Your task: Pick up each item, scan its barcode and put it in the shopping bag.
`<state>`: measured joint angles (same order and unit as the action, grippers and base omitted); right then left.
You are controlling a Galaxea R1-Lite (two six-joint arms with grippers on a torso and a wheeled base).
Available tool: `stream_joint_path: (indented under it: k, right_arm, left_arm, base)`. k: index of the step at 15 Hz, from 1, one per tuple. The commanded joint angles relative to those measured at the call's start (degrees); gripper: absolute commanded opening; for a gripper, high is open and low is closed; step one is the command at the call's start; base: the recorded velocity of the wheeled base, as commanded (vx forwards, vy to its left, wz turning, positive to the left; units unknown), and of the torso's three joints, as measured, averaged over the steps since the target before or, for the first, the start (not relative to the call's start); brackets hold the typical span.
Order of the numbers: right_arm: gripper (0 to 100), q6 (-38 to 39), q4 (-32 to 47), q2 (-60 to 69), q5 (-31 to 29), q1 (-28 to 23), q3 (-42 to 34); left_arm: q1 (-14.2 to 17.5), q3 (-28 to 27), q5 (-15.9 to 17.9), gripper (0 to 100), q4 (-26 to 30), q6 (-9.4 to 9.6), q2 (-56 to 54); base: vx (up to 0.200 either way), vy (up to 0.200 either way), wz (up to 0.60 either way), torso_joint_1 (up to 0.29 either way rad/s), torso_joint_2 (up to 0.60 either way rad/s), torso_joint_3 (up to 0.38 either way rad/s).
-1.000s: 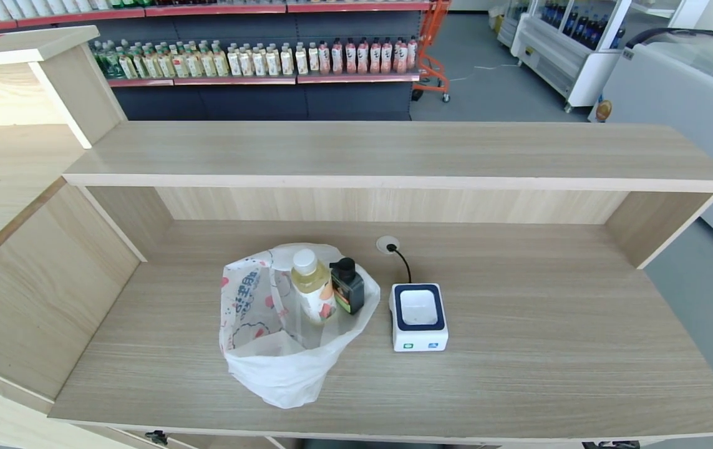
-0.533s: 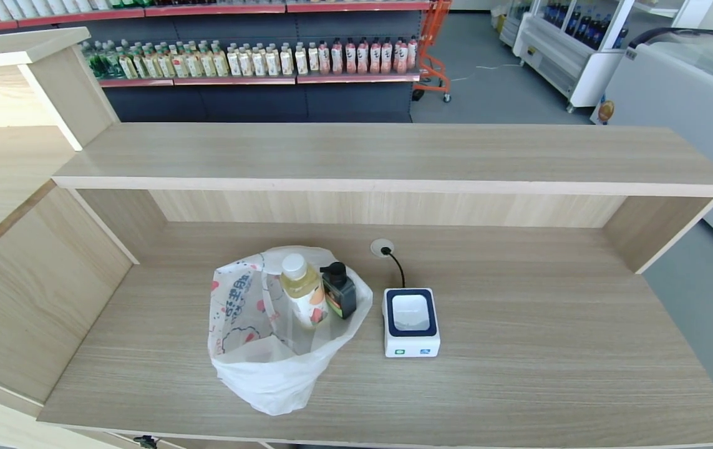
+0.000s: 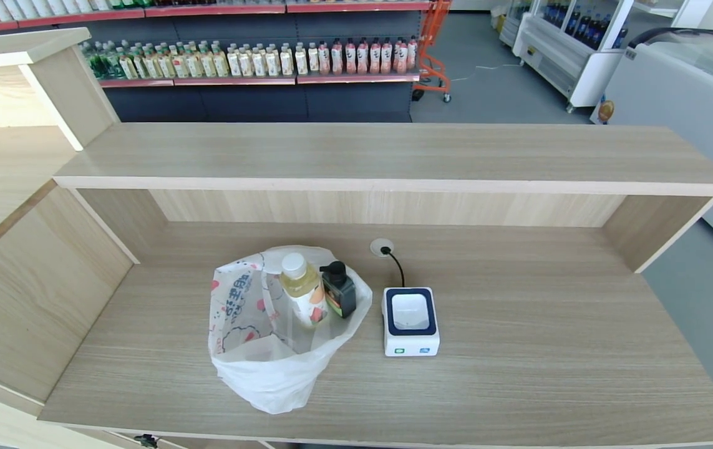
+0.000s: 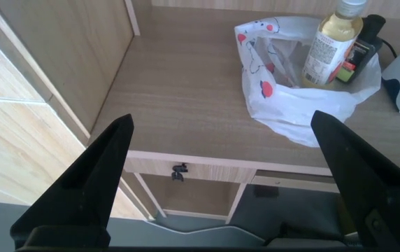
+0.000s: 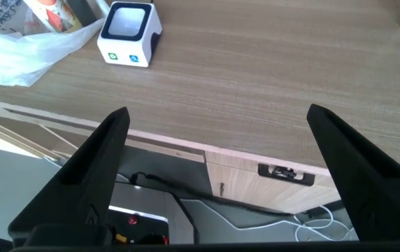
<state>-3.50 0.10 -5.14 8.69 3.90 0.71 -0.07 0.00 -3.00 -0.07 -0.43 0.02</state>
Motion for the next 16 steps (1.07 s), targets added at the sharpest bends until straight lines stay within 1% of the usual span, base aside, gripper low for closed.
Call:
stream_joint_path:
  k: [1,14,15,16]
  right_arm:
    - [100,0.0,0.0,-0.2,0.0,0.1,0.0]
    - [100,0.0,-0.2,0.0,-0.3,0.0,0.0]
    - [100,-0.1,-0.1,0.4,-0.3,-0.6,0.0]
    - [100,-0.6,0.1,4.1,0.0,-3.7,0.0]
  left_arm:
    - [0.1,0.0,0.0,100,0.0,-0.01,0.0]
    - [0.1,0.0,0.0,100,0.0,-0.01,0.0]
    - [0.1,0.0,0.0,100,0.0,-0.01,0.0]
    - [0.1,0.0,0.0,100,0.0,-0.01,0.0]
  base:
    - [0.000,0.000,0.00,0.000,0.00,0.000]
    - [0.000,0.000,0.00,0.000,0.00,0.000]
    - [0.000,0.000,0.00,0.000,0.00,0.000]
    - [0.000,0.000,0.00,0.000,0.00,0.000]
